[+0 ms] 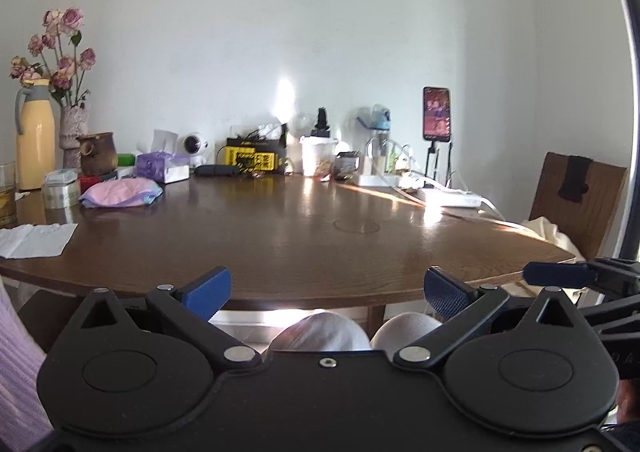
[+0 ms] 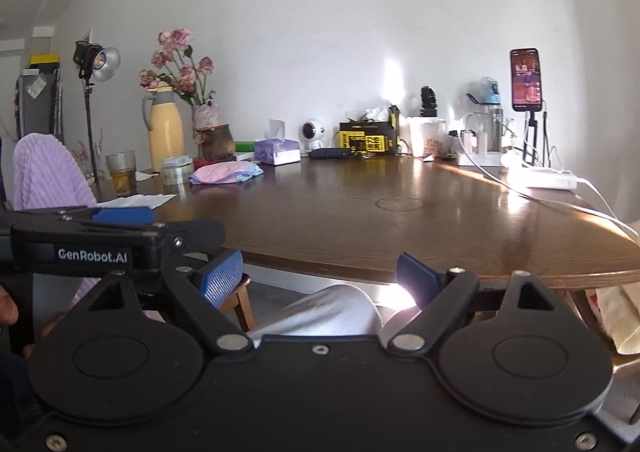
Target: Fold clothes
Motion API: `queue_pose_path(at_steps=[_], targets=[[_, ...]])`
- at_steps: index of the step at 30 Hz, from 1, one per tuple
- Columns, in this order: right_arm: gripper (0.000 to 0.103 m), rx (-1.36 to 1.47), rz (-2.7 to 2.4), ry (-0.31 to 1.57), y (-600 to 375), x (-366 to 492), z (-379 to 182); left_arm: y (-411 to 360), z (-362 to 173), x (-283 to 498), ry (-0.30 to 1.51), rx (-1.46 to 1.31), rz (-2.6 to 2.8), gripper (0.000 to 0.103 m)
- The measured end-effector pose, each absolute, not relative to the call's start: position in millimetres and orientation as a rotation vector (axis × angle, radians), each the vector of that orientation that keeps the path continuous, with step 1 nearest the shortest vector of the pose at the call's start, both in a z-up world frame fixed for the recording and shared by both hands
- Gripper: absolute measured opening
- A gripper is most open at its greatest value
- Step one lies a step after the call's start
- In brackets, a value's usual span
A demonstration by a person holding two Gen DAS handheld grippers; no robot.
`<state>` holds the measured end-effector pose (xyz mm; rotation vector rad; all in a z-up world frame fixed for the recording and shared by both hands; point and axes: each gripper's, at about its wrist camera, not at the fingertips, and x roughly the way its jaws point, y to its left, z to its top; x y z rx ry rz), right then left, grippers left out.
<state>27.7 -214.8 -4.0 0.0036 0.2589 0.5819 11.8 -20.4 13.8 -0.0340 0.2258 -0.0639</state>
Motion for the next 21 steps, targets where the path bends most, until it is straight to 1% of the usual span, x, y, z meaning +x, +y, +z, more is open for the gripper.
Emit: queue_pose_path(at_steps=[4, 12, 21], targets=[[0.088, -0.002, 0.582, 0.233, -213.9, 23.8, -1.2, -20.1, 14.5, 11.1, 0.211, -0.037, -0.072, 0.103], [0.088, -0.007, 0.581, 0.253, -210.2, 23.8, -3.7, -19.1, 9.7, 16.6, 0.250, -0.058, -0.084, 0.103], [0.088, -0.008, 0.575, 0.260, -209.0, 23.8, -4.5, -20.5, 9.5, 16.3, 0.245, -0.046, -0.065, 0.103]])
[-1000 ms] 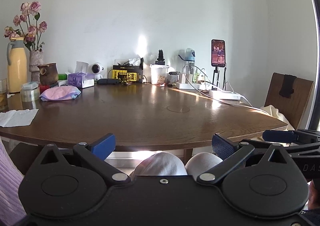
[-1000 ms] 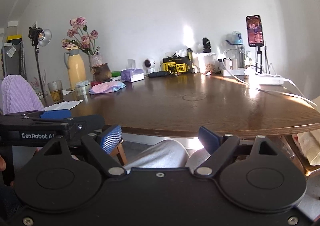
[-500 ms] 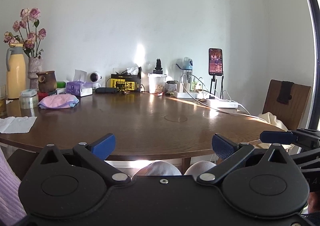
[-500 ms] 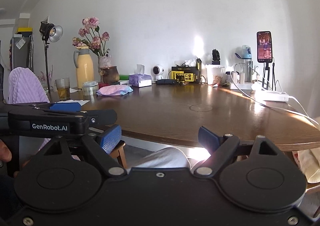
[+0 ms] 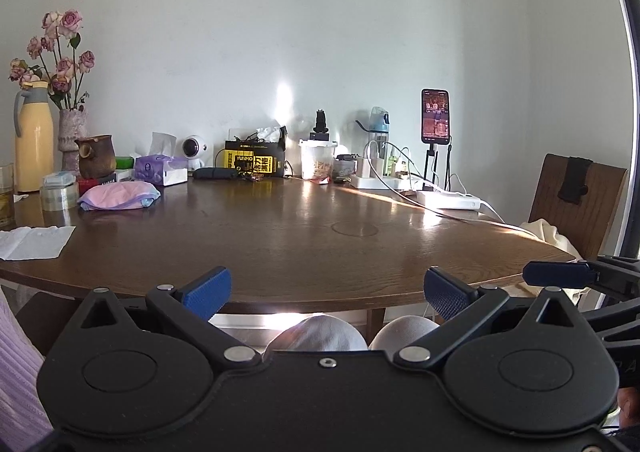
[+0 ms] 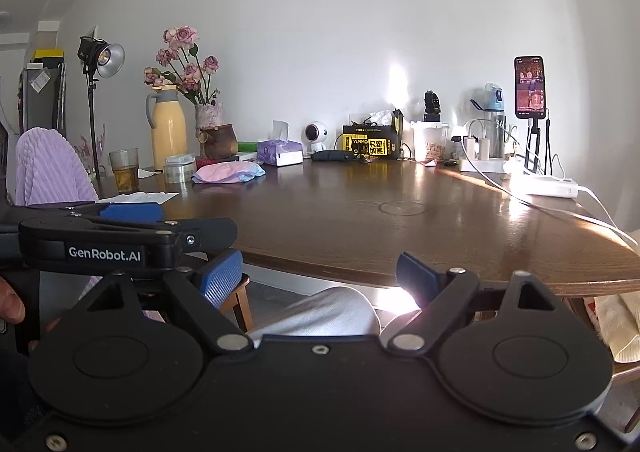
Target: Fold clothes
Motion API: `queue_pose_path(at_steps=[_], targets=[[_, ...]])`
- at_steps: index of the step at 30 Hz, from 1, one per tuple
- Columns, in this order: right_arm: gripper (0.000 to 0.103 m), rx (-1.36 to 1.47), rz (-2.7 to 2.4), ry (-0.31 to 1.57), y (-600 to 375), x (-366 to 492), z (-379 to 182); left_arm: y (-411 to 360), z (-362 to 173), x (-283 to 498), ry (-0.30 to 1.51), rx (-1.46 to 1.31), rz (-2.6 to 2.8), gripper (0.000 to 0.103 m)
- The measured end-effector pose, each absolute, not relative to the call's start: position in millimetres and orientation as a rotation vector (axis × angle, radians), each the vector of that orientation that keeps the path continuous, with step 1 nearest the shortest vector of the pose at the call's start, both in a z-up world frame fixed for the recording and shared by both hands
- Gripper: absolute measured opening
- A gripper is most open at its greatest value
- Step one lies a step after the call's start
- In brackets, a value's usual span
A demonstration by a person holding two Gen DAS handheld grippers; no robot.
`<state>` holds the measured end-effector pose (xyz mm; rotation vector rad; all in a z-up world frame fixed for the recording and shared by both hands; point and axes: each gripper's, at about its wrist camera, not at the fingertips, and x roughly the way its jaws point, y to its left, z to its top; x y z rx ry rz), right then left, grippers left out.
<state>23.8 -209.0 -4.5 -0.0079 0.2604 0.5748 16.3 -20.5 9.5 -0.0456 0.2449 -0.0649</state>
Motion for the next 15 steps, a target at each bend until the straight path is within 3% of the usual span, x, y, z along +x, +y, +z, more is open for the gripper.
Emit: queue_pose_path(at_steps=[15], targets=[[0.088, -0.008, 0.576, 0.275, -208.2, 25.5, -6.4, -21.6, 9.2, 14.7, 0.245, -0.030, -0.045, 0.103]])
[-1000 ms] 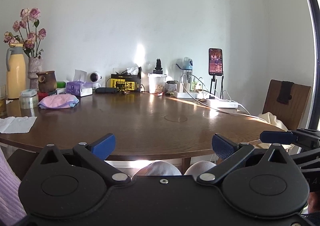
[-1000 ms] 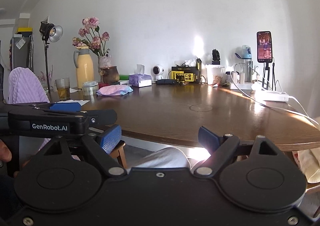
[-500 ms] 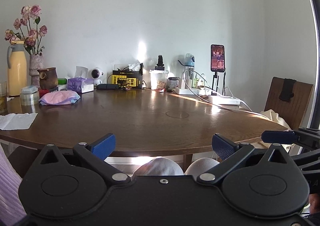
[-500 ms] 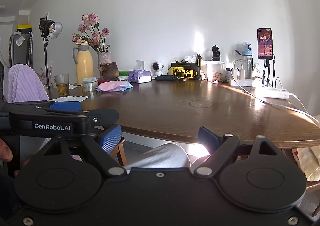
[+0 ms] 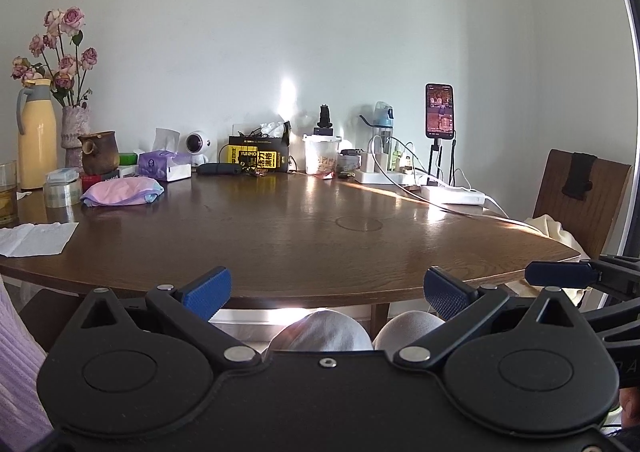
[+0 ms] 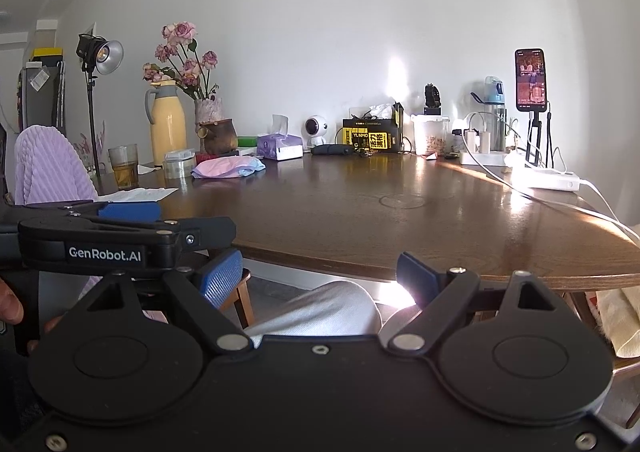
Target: Fold clothes
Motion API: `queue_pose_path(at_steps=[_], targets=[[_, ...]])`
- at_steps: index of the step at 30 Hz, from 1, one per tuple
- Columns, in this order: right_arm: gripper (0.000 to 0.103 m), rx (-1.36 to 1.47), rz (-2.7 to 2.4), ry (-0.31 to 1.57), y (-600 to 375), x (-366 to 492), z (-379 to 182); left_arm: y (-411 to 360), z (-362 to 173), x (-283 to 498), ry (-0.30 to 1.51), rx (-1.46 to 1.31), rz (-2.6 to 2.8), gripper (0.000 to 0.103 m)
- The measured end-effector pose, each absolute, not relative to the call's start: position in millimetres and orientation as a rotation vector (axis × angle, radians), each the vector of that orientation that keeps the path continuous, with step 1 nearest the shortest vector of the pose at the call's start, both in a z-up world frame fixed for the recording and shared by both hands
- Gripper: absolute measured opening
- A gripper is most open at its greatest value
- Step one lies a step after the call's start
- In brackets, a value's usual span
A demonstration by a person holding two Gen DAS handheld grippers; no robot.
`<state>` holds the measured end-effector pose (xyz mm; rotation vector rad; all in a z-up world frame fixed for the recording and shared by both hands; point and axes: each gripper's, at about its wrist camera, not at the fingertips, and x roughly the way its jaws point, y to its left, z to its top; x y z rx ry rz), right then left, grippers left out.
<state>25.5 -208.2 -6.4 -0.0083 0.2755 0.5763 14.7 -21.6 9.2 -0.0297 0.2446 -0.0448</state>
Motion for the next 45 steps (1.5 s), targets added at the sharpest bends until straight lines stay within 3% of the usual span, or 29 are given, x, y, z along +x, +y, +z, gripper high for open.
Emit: queue_pose_path(at_steps=[34, 45], targets=[[0.088, -0.011, 0.580, 0.330, -210, 34, -13, -26, 5, 22, 0.294, -0.019, -0.029, 0.103], [0.088, -0.053, 0.571, 0.381, -202, 49, 21, -32, 42, 40, 0.331, 0.074, -0.011, 0.103]])
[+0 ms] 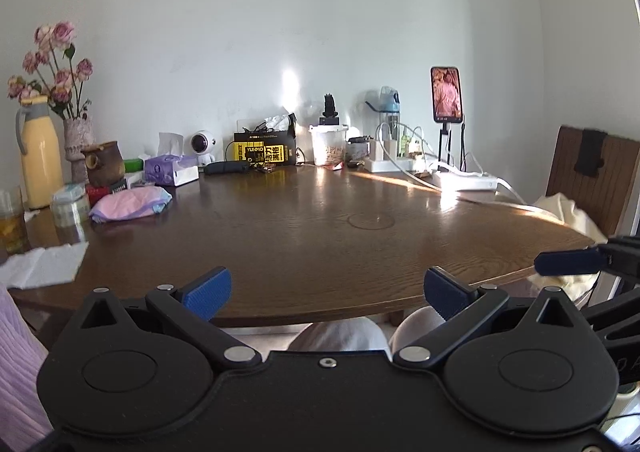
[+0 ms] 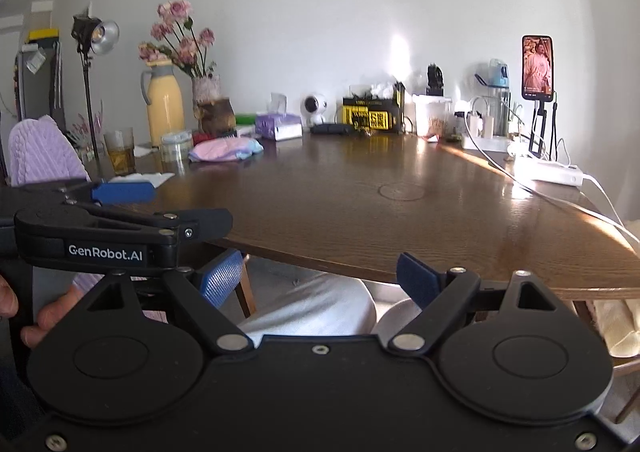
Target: Fold clothes
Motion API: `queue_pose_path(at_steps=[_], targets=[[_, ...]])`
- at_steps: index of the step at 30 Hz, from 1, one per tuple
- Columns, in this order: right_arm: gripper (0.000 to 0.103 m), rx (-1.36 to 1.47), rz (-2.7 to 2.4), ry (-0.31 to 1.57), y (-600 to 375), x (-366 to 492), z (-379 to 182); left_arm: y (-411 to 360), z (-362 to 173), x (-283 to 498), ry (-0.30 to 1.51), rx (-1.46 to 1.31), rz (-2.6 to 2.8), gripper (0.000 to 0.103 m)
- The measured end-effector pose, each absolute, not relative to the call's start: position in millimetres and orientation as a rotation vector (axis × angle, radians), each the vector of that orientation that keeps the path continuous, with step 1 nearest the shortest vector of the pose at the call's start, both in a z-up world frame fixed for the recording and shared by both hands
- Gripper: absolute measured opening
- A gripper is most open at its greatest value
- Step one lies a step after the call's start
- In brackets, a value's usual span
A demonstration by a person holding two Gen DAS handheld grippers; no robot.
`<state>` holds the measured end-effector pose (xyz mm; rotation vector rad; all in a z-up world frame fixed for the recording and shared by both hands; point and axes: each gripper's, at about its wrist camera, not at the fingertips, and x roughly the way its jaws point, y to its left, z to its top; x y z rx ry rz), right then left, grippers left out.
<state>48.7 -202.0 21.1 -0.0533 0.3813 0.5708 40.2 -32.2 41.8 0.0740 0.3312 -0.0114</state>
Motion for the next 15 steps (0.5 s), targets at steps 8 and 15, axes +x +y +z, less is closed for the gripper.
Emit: queue_pose_path(at_steps=[8, 15], targets=[[0.089, -0.072, 0.563, 0.404, -198, 57, 26, -28, 41, 53, 0.393, 0.051, -0.031, 0.103], [0.090, -0.095, 0.563, 0.415, -197, 64, 22, -22, 34, 60, 0.443, 0.005, -0.050, 0.103]])
